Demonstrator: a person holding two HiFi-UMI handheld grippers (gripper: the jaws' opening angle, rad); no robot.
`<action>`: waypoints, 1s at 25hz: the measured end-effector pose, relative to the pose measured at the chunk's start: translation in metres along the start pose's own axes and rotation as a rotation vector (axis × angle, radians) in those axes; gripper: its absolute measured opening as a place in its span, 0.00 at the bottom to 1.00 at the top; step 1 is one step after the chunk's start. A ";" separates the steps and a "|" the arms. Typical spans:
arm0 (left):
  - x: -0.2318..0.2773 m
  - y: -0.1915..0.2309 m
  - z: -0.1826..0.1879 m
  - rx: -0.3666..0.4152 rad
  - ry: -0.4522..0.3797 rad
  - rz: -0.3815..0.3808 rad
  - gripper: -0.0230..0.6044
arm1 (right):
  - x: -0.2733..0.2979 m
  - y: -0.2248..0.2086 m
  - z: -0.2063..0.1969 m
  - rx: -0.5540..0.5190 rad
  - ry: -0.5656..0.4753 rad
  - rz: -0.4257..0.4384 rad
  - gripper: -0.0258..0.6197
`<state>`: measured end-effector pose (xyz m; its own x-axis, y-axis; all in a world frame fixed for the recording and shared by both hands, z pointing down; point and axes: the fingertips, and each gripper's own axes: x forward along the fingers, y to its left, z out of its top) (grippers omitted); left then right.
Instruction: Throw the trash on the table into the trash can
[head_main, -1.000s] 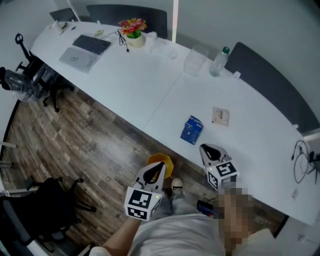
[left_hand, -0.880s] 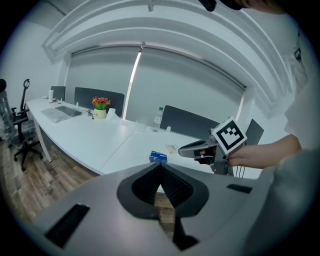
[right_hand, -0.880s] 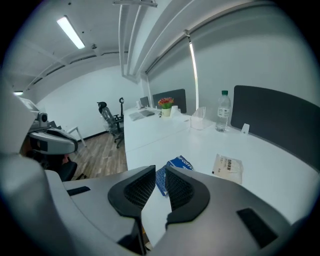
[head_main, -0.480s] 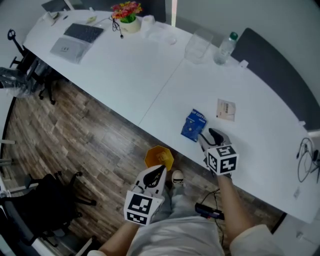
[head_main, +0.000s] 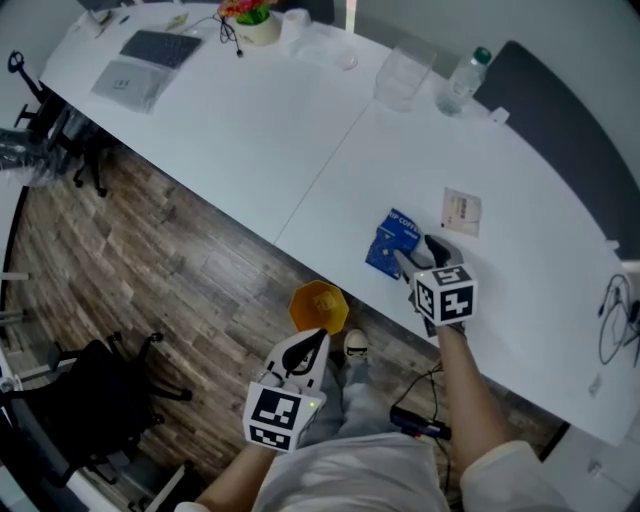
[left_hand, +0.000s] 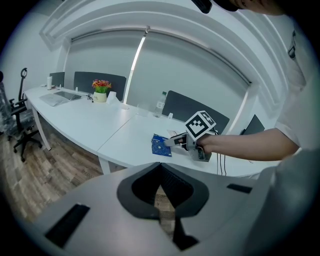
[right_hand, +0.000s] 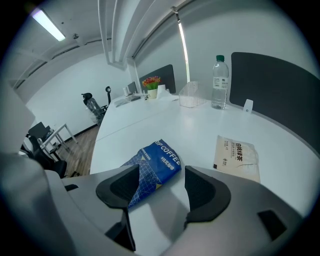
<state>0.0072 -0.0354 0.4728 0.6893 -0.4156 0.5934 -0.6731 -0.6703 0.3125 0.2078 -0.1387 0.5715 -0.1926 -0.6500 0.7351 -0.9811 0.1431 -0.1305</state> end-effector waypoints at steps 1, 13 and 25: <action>0.000 0.002 -0.001 -0.003 0.002 0.003 0.04 | 0.003 -0.001 0.001 0.002 0.003 -0.001 0.48; -0.009 0.013 -0.005 -0.016 0.003 0.036 0.04 | 0.012 -0.005 -0.001 -0.005 0.024 -0.032 0.34; -0.014 0.012 -0.004 -0.014 -0.017 0.048 0.04 | -0.007 0.001 0.019 0.052 -0.065 0.004 0.14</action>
<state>-0.0117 -0.0346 0.4713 0.6603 -0.4580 0.5952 -0.7094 -0.6405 0.2941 0.2079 -0.1478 0.5539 -0.1959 -0.6966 0.6902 -0.9797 0.1077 -0.1694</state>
